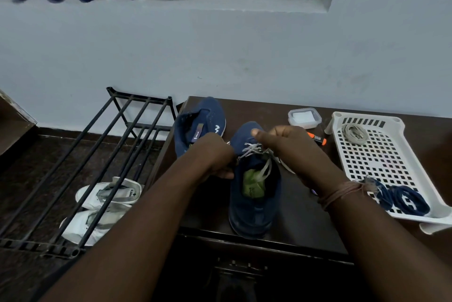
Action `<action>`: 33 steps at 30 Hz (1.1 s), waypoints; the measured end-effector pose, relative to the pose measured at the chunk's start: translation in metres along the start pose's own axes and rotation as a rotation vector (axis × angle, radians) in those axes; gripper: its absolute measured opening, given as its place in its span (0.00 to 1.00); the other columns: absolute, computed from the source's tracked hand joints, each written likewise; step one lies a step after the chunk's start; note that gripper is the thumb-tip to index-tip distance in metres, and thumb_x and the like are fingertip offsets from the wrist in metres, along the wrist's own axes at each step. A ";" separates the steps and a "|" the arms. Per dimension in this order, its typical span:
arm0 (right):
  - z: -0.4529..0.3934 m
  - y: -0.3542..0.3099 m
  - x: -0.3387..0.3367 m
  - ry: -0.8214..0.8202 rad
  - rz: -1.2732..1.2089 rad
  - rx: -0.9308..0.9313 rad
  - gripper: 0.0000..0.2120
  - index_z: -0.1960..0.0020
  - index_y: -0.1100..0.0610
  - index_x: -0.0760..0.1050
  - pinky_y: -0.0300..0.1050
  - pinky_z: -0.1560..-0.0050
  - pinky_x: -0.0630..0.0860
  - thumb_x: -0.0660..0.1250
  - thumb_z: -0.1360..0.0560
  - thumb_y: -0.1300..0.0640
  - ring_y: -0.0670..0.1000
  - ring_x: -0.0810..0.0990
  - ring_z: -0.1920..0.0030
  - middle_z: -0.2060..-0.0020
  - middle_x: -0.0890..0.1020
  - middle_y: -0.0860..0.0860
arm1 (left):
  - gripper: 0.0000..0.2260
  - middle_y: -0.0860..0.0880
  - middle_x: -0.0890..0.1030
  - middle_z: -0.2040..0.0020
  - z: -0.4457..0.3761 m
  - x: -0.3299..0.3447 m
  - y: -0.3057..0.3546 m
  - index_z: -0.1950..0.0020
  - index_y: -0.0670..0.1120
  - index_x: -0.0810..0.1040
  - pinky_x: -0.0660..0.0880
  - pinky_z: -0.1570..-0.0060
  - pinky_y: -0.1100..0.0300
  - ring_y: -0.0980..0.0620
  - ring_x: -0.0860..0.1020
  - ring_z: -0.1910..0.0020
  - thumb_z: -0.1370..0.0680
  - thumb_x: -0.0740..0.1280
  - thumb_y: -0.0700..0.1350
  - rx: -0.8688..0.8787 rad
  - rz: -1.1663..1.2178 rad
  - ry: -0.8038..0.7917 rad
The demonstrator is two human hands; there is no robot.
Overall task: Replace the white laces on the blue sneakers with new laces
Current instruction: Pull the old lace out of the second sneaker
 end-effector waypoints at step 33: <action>0.008 -0.014 0.034 -0.089 0.812 -0.318 0.09 0.48 0.51 0.81 0.40 0.59 0.70 0.70 0.26 0.50 0.46 0.79 0.58 0.58 0.82 0.47 | 0.07 0.43 0.81 0.60 0.011 0.005 0.002 0.42 0.37 0.76 0.83 0.59 0.56 0.49 0.82 0.63 0.19 0.65 0.32 -0.055 0.124 -0.130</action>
Point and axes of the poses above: each hand's wrist, its own z-axis away from the middle knuckle, its own x-axis out of the palm, y = z × x, the point moved 7 cm from there along -z, towards the middle knuckle
